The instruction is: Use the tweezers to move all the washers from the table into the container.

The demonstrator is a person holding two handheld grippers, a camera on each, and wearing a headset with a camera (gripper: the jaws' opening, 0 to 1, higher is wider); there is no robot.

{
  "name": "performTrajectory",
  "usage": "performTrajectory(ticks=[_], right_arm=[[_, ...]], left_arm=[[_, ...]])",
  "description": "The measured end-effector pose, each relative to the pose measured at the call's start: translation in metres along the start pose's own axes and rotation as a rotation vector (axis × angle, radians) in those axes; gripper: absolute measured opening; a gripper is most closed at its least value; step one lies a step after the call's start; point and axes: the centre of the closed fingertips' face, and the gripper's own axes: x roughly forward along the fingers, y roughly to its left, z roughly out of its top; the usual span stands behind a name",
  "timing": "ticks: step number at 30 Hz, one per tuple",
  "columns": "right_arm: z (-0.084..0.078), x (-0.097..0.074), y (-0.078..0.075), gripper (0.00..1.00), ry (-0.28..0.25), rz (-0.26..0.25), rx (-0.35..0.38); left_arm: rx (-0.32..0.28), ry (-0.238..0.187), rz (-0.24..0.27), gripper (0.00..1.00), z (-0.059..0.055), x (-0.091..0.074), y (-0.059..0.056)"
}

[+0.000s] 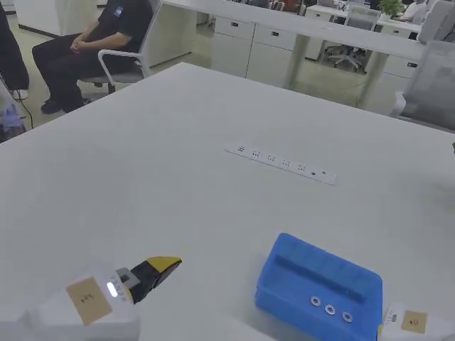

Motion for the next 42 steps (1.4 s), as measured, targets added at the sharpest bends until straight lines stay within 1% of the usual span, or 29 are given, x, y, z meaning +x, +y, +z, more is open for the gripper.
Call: performTrajectory(ticks=[2, 5, 12, 18, 20, 25, 26, 30, 34, 39, 42], right_arm=[[0.000, 0.000, 0.000, 0.03, 0.005, -0.002, -0.012], [-0.001, 0.000, 0.002, 0.03, 0.025, -0.008, -0.060], [-0.001, -0.001, 0.002, 0.03, 0.033, -0.011, -0.079], [-0.001, 0.000, 0.005, 0.03, 0.046, -0.007, -0.130], [-0.002, 0.001, 0.008, 0.03, 0.049, -0.002, -0.163], [-0.003, 0.002, 0.017, 0.03, 0.051, 0.029, -0.266], [-0.004, 0.002, 0.018, 0.03, 0.052, 0.031, -0.273], [-0.003, 0.002, 0.017, 0.03, 0.054, 0.027, -0.281], [-0.003, 0.002, 0.016, 0.03, 0.048, 0.024, -0.264], [-0.003, 0.000, 0.012, 0.03, 0.062, 0.013, -0.270], [-0.004, -0.001, 0.011, 0.03, 0.063, 0.011, -0.254]], left_arm=[[0.001, 0.000, 0.001, 0.68, 0.000, 0.000, 0.000], [0.002, 0.000, 0.002, 0.68, 0.000, 0.000, 0.000], [-0.001, -0.001, 0.006, 0.68, 0.000, 0.000, 0.001], [0.000, -0.001, 0.006, 0.68, 0.001, 0.000, 0.001], [-0.001, 0.000, 0.007, 0.68, 0.000, 0.000, 0.001], [-0.002, 0.001, 0.008, 0.68, 0.000, 0.001, 0.001], [-0.001, 0.003, 0.007, 0.68, 0.000, 0.001, 0.001], [0.003, 0.004, 0.003, 0.68, 0.000, 0.001, 0.000], [0.000, 0.003, 0.006, 0.68, 0.000, 0.000, 0.001], [0.001, 0.002, 0.006, 0.68, 0.000, 0.000, 0.001], [0.001, 0.000, 0.007, 0.68, 0.000, 0.000, 0.001]])
